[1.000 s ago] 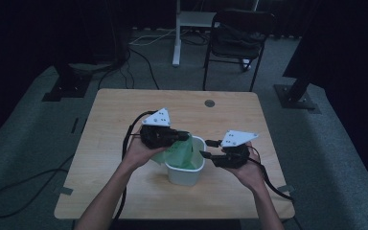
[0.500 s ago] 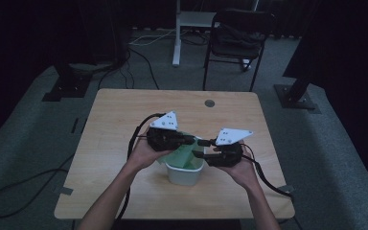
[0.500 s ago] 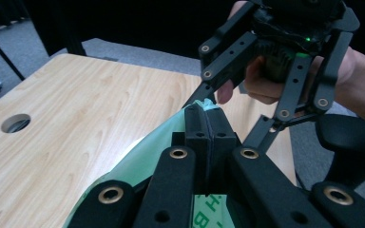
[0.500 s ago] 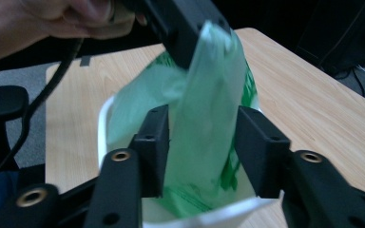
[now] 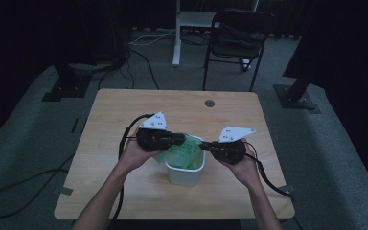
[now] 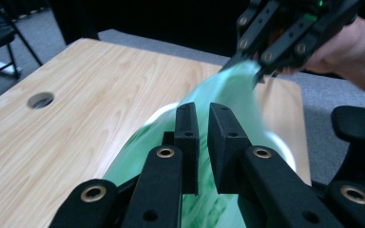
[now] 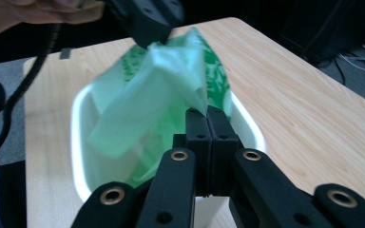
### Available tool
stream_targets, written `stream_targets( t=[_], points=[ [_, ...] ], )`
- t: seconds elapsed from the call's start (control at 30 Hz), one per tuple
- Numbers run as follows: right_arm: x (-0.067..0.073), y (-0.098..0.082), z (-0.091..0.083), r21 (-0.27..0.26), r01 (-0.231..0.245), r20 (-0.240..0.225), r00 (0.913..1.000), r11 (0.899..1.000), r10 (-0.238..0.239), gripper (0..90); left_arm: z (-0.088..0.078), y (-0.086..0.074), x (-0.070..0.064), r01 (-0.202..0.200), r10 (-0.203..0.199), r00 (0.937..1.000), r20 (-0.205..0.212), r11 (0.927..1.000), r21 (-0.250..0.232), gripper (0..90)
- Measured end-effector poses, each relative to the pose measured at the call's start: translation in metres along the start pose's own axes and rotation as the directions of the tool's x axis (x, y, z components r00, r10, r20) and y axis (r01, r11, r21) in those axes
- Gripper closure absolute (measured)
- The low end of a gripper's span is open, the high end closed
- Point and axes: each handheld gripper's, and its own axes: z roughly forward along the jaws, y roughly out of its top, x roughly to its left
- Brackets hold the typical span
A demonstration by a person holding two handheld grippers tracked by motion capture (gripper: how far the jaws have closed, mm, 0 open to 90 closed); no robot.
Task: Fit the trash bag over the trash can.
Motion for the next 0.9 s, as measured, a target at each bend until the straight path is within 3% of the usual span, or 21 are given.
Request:
stream_targets(
  t=[0.13, 0.3, 0.47, 0.63, 0.73, 0.83, 0.9],
  points=[
    [-0.008, -0.007, -0.005, 0.001, -0.044, 0.010, 0.9990, 0.999, 0.044, 89.5, -0.011, -0.012, 0.004, 0.024, -0.024, 0.9996, -0.016, 0.9997, -0.001, 79.3],
    [-0.013, -0.010, -0.007, 0.000, -0.069, 0.016, 0.9975, 0.998, 0.069, 89.3, -0.022, -0.023, 0.004, 0.021, -0.021, 0.9997, -0.014, 0.9997, -0.012, 73.7],
    [-0.017, -0.012, -0.008, -0.001, -0.084, 0.015, 0.9963, 0.996, 0.084, 88.6, -0.026, -0.039, 0.005, 0.031, -0.031, 0.9995, 0.000, 0.9991, 0.028, 64.7],
    [-0.017, -0.013, -0.007, 0.002, -0.086, 0.008, 0.9963, 0.996, 0.086, 88.0, -0.019, -0.045, 0.003, 0.035, -0.035, 0.9993, 0.011, 0.9974, 0.064, 61.2],
    [-0.016, -0.013, -0.005, 0.004, -0.085, 0.003, 0.9963, 0.996, 0.085, 87.7, -0.012, -0.044, 0.003, 0.021, -0.023, 0.9994, 0.024, 0.9952, 0.096, 69.6],
    [-0.017, -0.013, -0.005, 0.009, -0.082, 0.005, 0.9967, 0.997, 0.082, 87.5, -0.009, -0.041, 0.004, 0.014, -0.016, 0.9994, 0.032, 0.9960, 0.089, 89.9],
    [-0.017, -0.014, -0.006, 0.019, -0.083, 0.014, 0.9965, 0.996, 0.083, 87.6, -0.009, -0.038, 0.005, 0.016, -0.019, 0.9991, 0.038, 0.9972, 0.073, 90.0]
  ],
)
